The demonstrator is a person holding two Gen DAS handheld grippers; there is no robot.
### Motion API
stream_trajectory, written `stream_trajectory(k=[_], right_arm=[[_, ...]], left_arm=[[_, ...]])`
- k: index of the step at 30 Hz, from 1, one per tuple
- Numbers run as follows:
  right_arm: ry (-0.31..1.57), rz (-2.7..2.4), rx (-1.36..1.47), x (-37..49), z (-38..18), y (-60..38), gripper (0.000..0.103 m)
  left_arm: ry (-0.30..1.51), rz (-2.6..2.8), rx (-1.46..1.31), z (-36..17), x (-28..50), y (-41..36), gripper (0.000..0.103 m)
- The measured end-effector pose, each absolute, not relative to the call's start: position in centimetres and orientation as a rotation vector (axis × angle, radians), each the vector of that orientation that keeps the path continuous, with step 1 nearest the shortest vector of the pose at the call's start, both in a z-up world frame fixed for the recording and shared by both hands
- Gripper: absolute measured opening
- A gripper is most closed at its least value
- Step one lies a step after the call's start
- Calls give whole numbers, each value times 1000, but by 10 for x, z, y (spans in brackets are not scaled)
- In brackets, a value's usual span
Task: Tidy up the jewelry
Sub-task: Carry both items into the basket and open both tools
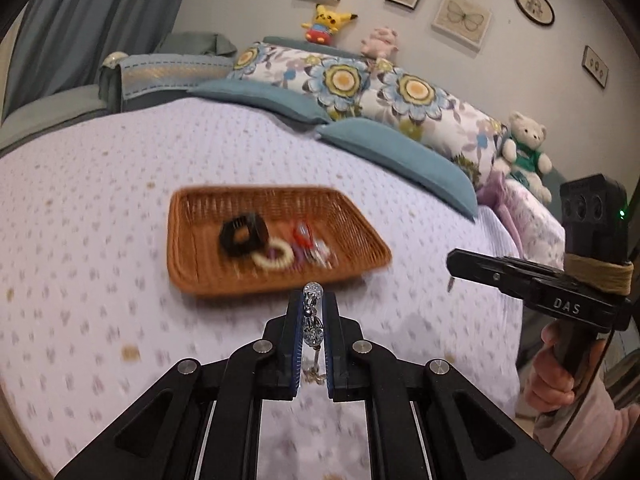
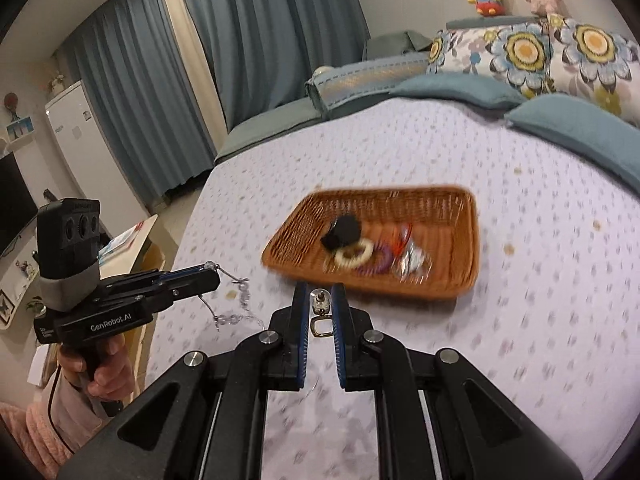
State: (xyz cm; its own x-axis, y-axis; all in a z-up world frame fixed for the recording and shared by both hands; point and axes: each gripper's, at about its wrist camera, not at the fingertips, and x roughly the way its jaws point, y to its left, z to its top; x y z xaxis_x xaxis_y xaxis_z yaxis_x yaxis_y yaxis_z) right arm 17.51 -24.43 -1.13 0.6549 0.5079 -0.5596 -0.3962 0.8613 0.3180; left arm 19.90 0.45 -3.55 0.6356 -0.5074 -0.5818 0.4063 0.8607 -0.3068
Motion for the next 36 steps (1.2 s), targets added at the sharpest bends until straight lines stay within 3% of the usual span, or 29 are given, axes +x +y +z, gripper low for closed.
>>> stream_trajectory(k=[6, 16, 24, 26, 29, 31, 36], right_arm=[[711, 474, 201, 234, -15, -252, 14], [881, 351, 304, 348, -83, -263, 14], [955, 282, 268, 385, -119, -259, 14], [962, 280, 263, 387, -120, -258, 21], [940, 269, 255, 381, -114, -261, 28], [921, 263, 253, 373, -107, -263, 28], [844, 270, 229, 329, -79, -259, 28]], left_arm=[[717, -523, -201, -34, 251, 5, 9], [780, -489, -249, -63, 337, -3, 9], [807, -450, -204, -92, 359, -15, 9], [809, -421, -194, -96, 359, -16, 10], [802, -413, -189, -93, 355, -15, 22], [782, -402, -188, -85, 346, -13, 40], [693, -400, -195, -55, 304, -9, 44]])
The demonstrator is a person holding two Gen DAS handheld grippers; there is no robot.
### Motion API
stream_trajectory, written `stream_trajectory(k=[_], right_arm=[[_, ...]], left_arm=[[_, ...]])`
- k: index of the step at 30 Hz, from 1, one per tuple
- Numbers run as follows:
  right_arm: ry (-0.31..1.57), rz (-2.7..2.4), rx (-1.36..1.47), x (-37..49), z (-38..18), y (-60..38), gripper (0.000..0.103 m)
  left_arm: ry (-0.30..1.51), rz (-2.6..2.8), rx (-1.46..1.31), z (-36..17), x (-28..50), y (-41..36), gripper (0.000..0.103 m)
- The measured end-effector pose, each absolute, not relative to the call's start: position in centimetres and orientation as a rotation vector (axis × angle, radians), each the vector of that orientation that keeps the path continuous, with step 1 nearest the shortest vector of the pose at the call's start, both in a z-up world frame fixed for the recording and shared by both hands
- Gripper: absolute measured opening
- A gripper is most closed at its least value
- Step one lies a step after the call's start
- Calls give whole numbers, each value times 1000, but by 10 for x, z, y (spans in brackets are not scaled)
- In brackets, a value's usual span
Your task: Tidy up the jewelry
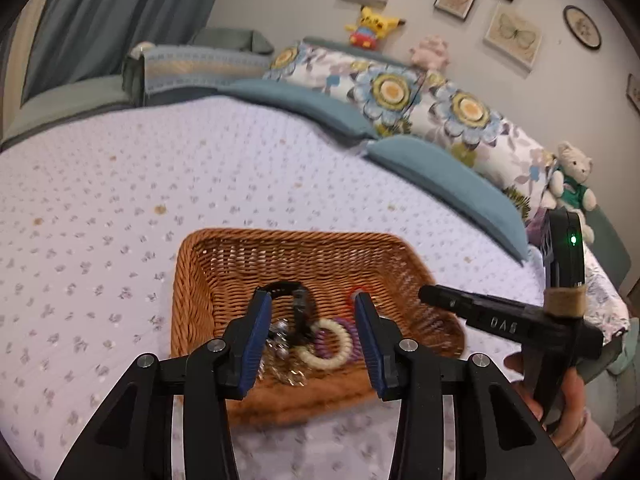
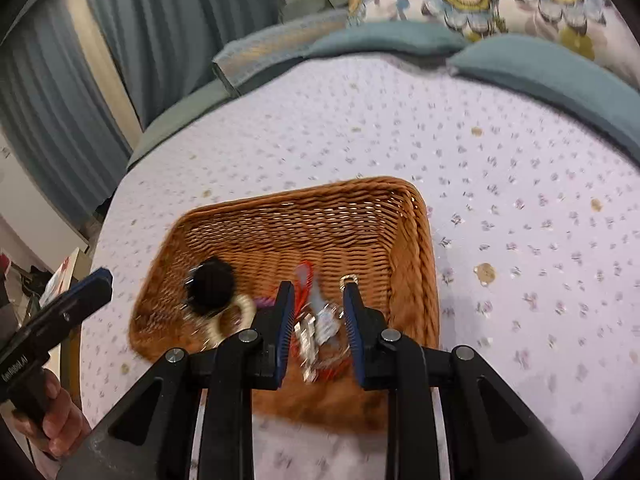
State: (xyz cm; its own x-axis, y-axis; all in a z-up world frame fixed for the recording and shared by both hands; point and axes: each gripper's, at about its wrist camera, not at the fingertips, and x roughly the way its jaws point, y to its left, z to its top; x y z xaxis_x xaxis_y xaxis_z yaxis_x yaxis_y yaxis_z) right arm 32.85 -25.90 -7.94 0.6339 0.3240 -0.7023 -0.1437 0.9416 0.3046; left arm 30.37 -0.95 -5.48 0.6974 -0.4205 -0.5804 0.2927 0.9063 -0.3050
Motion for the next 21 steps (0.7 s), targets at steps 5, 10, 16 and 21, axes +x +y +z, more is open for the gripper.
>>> stream_trajectory(k=[5, 10, 16, 21], right_arm=[[745, 243, 125, 265, -43, -239, 35], [663, 194, 82, 207, -8, -228, 36], [559, 162, 94, 147, 35, -226, 47], [463, 111, 59, 97, 58, -218, 47]], left_arm=[[619, -340, -150, -23, 251, -14, 59], [561, -310, -149, 7, 197, -16, 59], [490, -247, -143, 38, 135, -17, 60], [406, -234, -128, 58, 82, -20, 70]])
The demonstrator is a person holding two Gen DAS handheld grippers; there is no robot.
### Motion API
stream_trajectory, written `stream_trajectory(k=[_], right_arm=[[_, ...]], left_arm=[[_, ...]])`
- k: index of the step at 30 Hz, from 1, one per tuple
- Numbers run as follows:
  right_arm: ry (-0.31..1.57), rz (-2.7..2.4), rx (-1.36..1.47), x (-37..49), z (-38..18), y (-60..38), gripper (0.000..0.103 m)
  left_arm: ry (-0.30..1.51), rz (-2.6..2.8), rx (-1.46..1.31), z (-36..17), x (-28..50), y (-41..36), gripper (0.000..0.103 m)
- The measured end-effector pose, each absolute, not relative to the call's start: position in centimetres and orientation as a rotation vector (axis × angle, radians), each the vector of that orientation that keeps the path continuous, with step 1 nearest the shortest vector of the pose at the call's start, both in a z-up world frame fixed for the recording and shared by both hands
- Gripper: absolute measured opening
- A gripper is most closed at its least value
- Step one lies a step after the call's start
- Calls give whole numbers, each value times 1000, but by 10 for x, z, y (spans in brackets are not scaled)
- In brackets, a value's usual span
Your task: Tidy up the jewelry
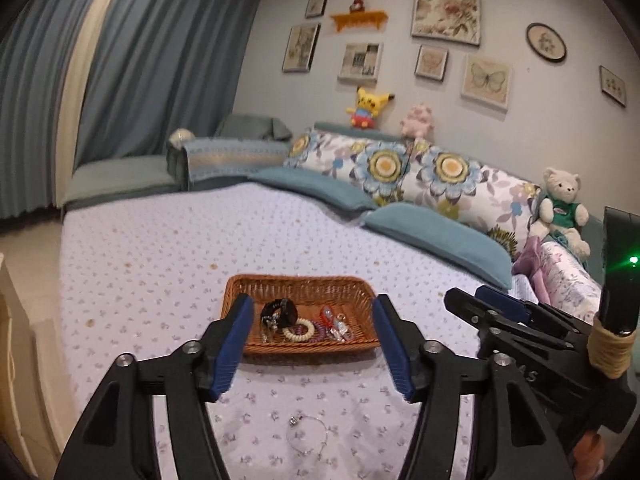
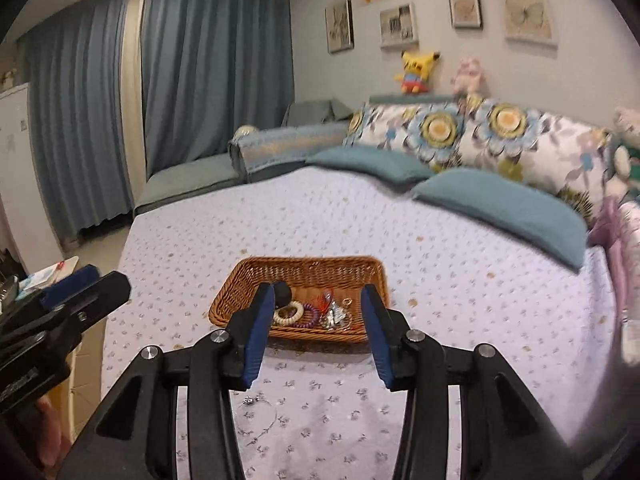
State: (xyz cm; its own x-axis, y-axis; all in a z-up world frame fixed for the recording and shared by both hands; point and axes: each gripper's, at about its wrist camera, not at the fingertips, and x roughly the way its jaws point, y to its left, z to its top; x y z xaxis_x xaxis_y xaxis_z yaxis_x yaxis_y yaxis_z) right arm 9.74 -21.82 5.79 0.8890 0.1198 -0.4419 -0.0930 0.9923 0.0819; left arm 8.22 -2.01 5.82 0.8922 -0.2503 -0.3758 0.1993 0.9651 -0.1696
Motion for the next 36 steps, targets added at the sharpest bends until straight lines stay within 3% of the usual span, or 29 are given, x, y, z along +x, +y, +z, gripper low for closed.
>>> stream_trajectory(k=[1, 9, 36], right_arm=[[460, 103, 59, 93, 58, -217, 47], [473, 69, 47, 65, 50, -208, 47], [437, 53, 35, 47, 64, -204, 59]], left_arm=[[398, -223, -121, 60, 76, -22, 74], [353, -148, -56, 59, 36, -33, 74], [387, -161, -172, 64, 35, -17, 74]])
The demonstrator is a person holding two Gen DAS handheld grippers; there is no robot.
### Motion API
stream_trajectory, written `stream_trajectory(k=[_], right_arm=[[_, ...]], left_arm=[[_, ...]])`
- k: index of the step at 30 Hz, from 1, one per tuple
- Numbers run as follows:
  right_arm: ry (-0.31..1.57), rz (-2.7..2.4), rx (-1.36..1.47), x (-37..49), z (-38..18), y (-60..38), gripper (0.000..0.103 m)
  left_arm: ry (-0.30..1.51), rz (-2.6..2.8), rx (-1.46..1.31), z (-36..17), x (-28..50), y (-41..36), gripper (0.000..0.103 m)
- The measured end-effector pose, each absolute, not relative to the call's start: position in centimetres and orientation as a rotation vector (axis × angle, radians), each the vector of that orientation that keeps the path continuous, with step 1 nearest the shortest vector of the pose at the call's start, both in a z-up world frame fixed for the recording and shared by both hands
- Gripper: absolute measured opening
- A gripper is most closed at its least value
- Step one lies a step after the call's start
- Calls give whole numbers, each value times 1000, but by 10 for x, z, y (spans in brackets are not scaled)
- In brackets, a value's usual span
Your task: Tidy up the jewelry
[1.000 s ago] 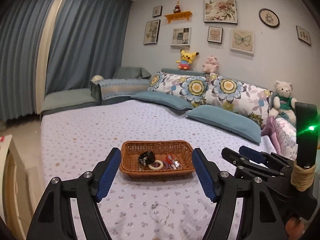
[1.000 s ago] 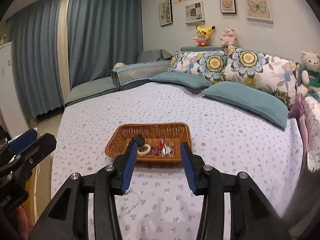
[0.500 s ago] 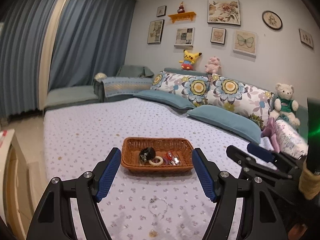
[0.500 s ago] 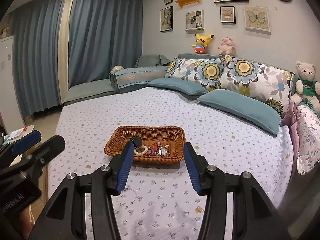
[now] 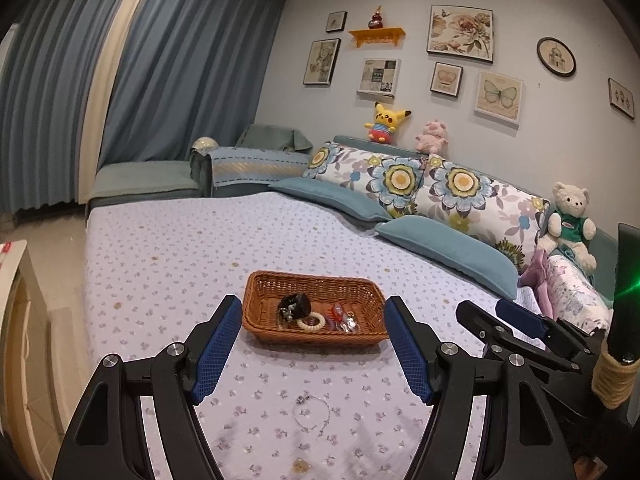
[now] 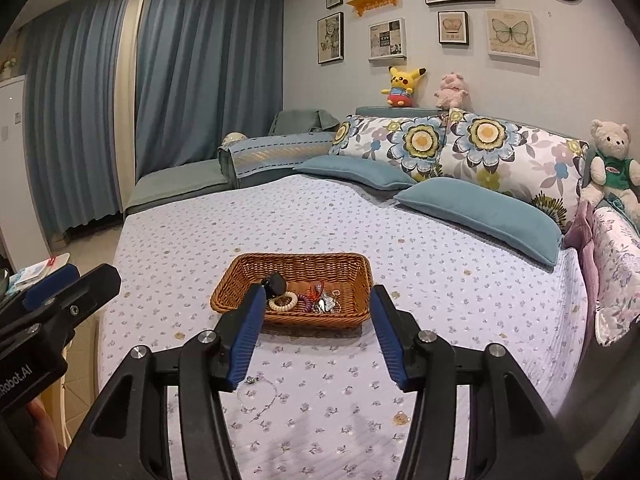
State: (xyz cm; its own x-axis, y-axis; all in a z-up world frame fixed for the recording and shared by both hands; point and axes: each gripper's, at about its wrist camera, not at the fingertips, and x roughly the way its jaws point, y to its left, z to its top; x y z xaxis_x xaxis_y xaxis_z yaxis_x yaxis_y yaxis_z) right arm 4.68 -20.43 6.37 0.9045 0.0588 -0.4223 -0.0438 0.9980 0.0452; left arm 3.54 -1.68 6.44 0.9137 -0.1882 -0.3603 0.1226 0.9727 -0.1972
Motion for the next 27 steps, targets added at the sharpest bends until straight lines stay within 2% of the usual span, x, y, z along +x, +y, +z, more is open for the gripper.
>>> stream_trajectory(k=[27], right_arm=[[446, 66, 50, 49, 62, -207, 61]], left_arm=[[414, -159, -177, 55, 43, -17, 74]])
